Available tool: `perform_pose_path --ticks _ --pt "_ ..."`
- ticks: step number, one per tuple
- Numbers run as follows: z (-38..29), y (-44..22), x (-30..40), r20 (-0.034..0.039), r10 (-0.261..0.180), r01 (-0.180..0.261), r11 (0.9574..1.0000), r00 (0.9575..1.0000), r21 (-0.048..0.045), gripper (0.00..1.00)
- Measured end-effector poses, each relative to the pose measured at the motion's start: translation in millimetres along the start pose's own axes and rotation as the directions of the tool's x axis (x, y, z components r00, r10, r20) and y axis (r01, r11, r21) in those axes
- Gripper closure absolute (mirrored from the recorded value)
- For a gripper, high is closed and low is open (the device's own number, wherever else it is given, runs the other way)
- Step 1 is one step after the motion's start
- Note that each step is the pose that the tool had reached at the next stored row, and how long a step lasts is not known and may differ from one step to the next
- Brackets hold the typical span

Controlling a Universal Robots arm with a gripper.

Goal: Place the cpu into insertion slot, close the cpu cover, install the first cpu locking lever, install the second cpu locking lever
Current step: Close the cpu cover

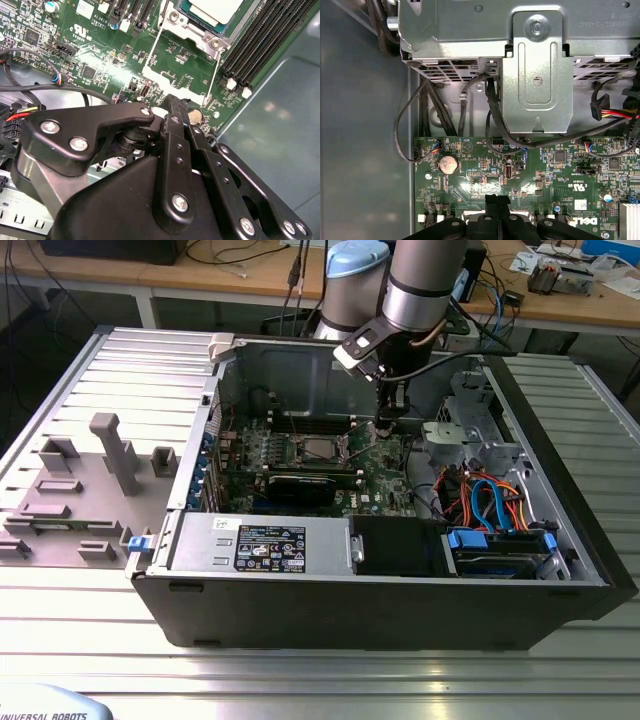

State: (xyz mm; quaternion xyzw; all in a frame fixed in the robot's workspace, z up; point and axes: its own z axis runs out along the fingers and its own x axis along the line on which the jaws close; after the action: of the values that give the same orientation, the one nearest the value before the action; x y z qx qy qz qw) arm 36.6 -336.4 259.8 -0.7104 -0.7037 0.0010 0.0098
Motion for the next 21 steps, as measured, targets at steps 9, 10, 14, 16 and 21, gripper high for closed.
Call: perform_pose_path --ticks 9,10,14,16,21 --pt "3.5 8.7 0.0 0.0001 -0.005 0.005 1.0000 1.0000 0.0001 0.89" --pt "4.4 9.6 0.0 0.0001 -0.005 0.005 1.0000 1.0000 0.0000 0.89" --pt "9.5 12.2 0.0 0.0001 -0.008 0.008 1.0000 1.0000 0.0003 0.89" --pt "13.1 12.3 -0.1 -0.0006 -0.010 0.010 1.0000 1.0000 0.0003 0.89" --pt "16.2 3.5 -0.5 -0.0014 -0.016 0.016 0.9999 0.9999 0.0004 0.89"
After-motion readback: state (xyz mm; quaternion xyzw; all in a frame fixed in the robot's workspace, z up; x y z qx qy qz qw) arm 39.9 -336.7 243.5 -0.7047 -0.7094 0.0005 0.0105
